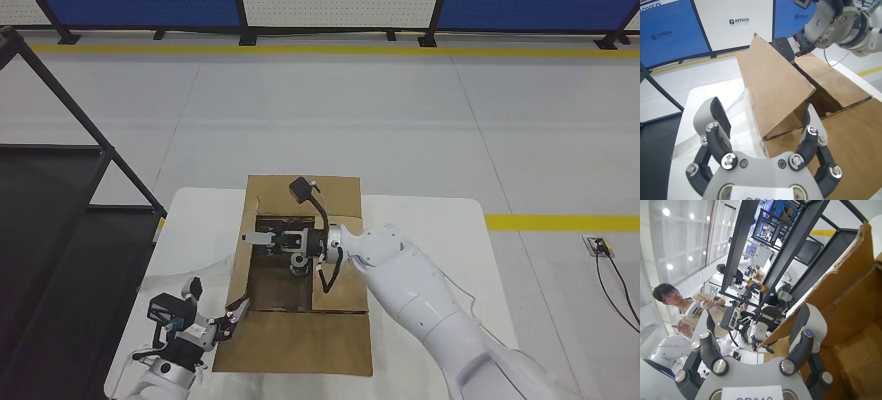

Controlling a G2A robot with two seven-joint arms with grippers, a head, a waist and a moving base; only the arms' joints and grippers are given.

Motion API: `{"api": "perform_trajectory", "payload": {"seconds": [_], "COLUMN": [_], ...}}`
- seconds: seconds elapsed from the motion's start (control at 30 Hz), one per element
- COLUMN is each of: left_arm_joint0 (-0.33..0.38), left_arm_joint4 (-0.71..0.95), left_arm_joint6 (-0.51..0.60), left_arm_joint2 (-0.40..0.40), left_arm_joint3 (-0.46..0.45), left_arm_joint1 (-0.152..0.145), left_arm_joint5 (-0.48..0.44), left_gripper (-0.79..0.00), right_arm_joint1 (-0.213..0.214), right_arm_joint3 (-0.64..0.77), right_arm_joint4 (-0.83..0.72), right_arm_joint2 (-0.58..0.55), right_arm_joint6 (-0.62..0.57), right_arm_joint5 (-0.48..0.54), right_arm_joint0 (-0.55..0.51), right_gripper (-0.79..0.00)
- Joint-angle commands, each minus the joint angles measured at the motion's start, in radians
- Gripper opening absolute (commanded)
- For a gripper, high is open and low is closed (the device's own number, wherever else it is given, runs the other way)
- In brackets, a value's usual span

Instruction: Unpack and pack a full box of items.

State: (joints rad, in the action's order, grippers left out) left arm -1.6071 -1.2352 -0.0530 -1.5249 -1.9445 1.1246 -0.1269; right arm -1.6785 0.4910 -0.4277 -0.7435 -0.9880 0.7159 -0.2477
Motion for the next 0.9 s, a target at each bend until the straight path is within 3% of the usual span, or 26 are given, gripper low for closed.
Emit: {"api": "perform_trajectory", "payload": {"seconds": [0.0, 0.4, 0.87], "left_arm_joint0": [0.0, -0.012, -0.021], "left_arm_joint4": [0.023, 0.088, 0.131], "left_arm_joint6": [-0.002, -0.004, 0.015], "left_arm_joint2": [-0.005, -0.056, -0.117], "left_arm_joint3": [-0.004, -0.009, 0.044], "left_arm_joint1": [0.002, 0.009, 0.015], "left_arm_joint5": [0.007, 0.039, 0.077], "left_gripper": [0.0, 0.0, 0.0], "right_arm_joint1": [-0.003, -0.014, 0.006], "right_arm_joint3": [-0.004, -0.047, -0.077], "right_arm_joint4": [-0.005, -0.022, 0.003], "right_arm_joint2": [-0.001, -0.022, -0.065], "right_arm_joint6": [-0.02, -0.069, -0.043], "right_arm_joint5": [0.01, 0.047, 0.064], "right_arm_joint0": [0.002, 0.018, 0.02], "right_gripper": [0.0, 0.0, 0.0]}}
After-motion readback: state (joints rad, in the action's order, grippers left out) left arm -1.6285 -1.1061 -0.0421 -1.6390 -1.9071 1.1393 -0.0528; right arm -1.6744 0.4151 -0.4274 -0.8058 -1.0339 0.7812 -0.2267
